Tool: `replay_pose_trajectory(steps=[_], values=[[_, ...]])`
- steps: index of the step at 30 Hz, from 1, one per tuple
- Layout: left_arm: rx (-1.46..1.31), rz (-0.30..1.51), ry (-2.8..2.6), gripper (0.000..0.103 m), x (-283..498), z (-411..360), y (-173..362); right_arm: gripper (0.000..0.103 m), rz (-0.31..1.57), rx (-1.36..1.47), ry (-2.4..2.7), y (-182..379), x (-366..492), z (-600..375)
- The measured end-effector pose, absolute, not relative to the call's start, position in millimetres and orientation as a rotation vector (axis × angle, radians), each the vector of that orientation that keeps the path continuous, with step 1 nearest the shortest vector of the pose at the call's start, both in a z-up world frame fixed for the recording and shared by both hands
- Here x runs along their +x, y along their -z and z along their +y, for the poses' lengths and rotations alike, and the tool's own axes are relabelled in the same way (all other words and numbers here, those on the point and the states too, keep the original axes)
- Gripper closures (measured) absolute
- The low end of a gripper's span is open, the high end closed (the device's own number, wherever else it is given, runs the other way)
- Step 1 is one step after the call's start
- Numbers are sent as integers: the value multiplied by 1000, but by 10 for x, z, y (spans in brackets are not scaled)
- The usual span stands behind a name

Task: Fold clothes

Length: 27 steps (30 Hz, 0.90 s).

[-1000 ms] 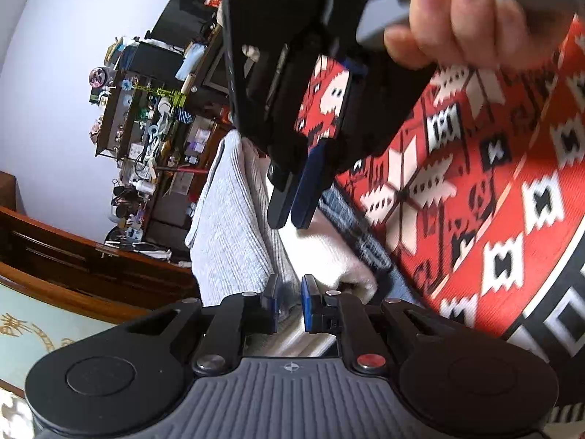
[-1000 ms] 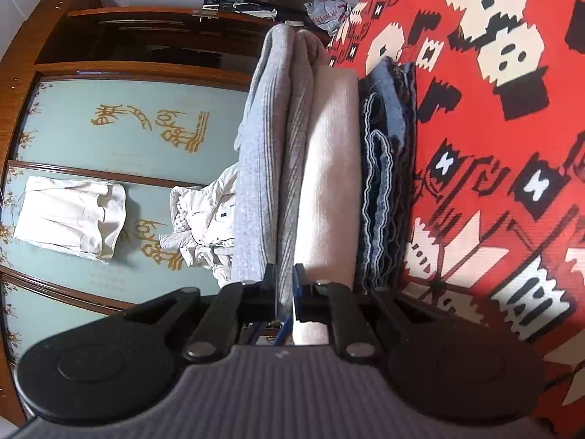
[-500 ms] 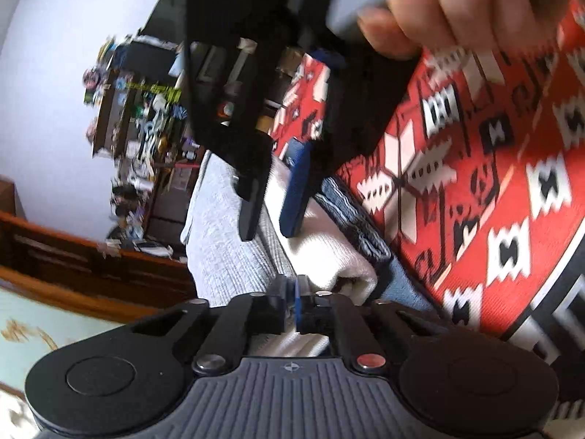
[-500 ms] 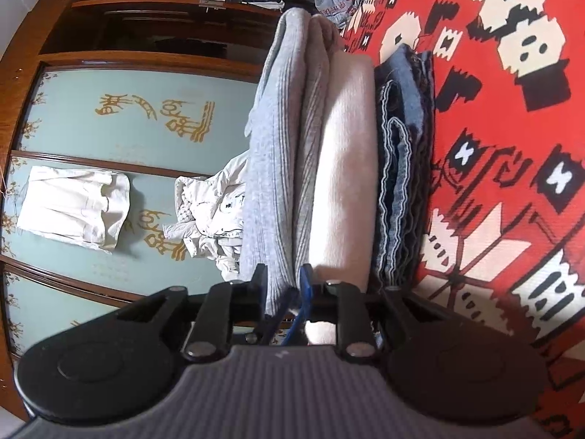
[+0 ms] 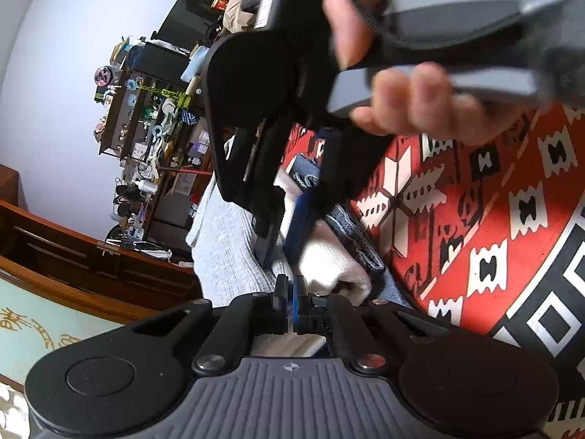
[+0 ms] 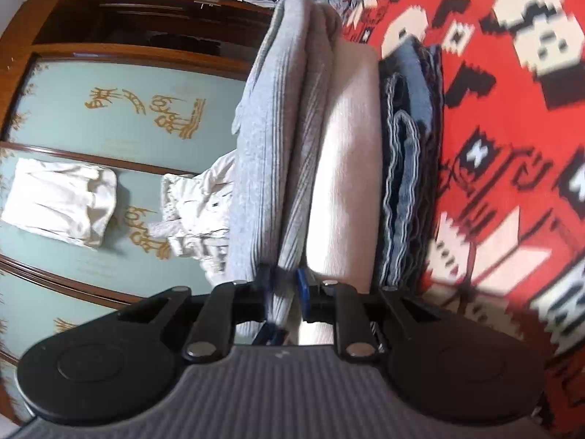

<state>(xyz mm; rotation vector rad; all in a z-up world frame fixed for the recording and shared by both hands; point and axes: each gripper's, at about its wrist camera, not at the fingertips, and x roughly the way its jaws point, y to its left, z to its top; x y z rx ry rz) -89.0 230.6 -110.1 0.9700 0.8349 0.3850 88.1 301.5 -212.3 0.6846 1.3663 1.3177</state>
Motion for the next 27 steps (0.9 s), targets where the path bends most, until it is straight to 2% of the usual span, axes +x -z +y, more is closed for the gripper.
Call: replay_pose_trajectory(steps=[2,14,16,19,24,26,27], values=[[976,831,-384,101,-895,2304,1128,94,1324,678,-1291,2090,956,3033],[973,829,-376,101,-912,2323,1166,96,1214,822,-1130,2021,1860,3090],[966,830,-378,101,-910,2338,1157,101,1189,808,-1111,2008,1981,3095],[958,830,-384,101,-910,2351,1143,102,1162,796,-1071,1998,2115,2984],[945,815,-389,97,-952,2297,1105,89,1171,833,-1188,1876,2037,2838],[952,803,-393,97,-989,2260,1085,74,1171,806,-1202,1827,1976,2903],[960,795,-397,97,-1011,2241,1072,73,1173,796,-1202,1813,1945,2940]])
